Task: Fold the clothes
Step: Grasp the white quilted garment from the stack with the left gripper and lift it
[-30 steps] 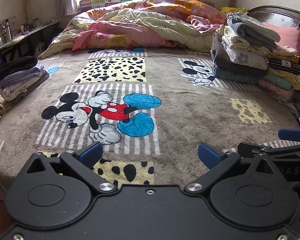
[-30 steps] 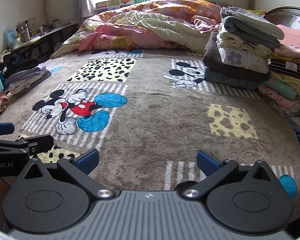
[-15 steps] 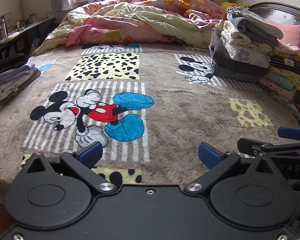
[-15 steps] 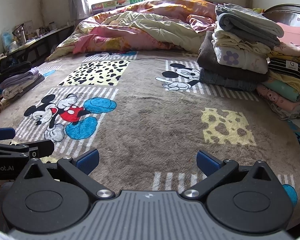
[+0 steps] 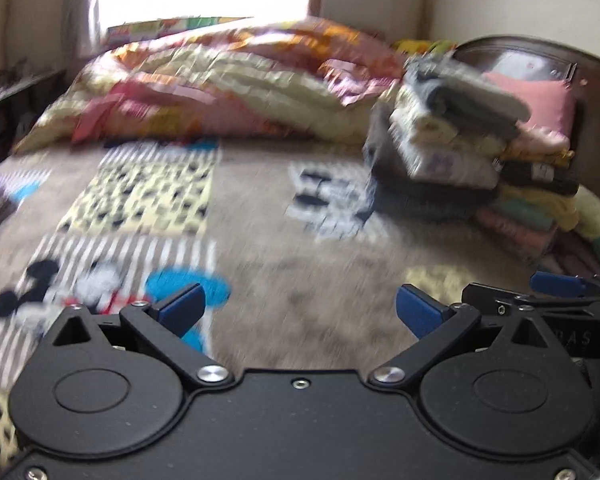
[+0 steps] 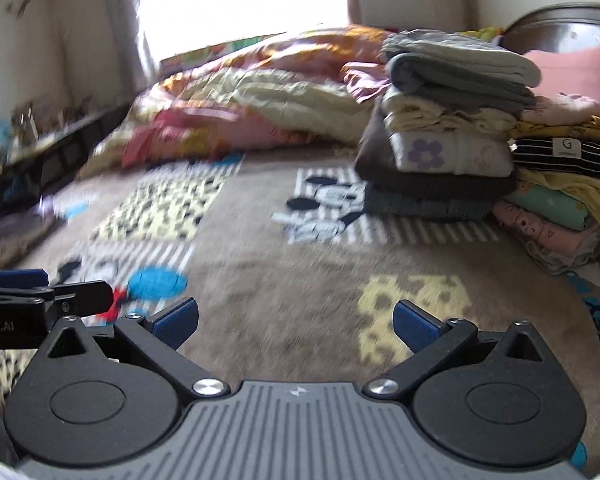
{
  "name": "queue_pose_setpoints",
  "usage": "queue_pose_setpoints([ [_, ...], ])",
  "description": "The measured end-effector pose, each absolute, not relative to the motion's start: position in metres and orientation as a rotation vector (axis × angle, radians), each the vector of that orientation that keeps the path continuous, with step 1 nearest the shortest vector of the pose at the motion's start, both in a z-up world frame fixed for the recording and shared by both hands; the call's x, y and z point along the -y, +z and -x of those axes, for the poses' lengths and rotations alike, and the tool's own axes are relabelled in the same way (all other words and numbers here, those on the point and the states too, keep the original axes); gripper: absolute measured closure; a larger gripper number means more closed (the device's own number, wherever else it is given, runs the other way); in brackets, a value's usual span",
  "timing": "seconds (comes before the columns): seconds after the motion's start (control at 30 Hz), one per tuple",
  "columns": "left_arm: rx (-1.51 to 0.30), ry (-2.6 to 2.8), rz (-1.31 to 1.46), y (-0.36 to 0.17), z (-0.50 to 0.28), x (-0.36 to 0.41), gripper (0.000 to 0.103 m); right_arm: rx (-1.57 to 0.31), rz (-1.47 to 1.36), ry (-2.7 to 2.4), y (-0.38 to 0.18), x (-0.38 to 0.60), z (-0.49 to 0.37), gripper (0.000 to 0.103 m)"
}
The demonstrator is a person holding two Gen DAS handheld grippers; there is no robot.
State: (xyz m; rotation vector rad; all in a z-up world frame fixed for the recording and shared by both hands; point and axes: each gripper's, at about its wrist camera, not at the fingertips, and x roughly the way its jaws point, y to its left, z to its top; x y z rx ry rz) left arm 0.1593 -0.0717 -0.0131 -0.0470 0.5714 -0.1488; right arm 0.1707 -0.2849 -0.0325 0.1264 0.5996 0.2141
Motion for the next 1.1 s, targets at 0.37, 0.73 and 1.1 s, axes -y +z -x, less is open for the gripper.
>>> queue_pose_setpoints([
  [0.37, -0.469, -0.323, -0.038, 0.017, -0.249, 0.142, 0.0, -0.45, -0.265, 0.123, -0.011, 0.387, -0.25, 0.0],
  [0.73, -0.33, -0.429, -0.129, 0.045, -0.34, 0.235, 0.002, -0.222, -0.469, -0.021, -0.028, 0.511, -0.27, 0.0],
  [1.1, -0.329, -0.458, -0.167, 0.067, -0.437, 0.295, 0.02, -0.224, -0.46, -0.03, -0.056, 0.533, -0.294, 0.0],
])
